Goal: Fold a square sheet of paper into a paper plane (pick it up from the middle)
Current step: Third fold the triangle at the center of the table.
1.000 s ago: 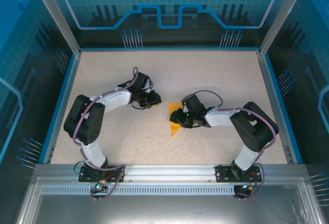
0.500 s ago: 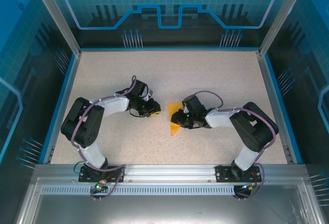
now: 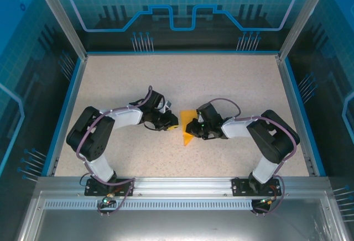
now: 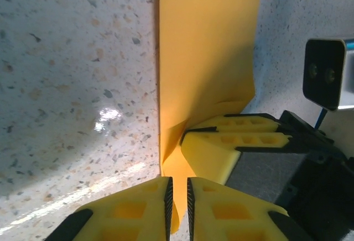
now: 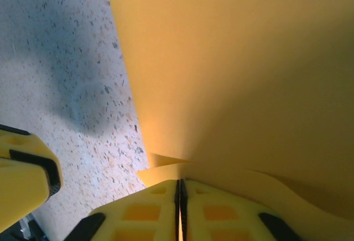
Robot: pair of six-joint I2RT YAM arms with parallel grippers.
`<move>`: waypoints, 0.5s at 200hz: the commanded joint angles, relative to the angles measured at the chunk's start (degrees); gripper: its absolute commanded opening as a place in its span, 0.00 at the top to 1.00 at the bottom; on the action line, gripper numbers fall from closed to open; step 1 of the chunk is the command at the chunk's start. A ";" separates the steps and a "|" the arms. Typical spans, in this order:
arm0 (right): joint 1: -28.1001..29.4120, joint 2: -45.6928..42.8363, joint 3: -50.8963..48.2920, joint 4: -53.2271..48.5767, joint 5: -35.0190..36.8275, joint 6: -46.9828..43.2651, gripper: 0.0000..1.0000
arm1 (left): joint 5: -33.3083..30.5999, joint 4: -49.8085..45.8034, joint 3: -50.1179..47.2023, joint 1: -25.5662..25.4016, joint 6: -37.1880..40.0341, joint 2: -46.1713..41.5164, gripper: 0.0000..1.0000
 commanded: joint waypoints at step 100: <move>-0.03 2.00 -2.13 -6.23 2.05 -1.83 1.00 | 0.57 1.03 4.39 -5.73 -1.05 5.79 0.98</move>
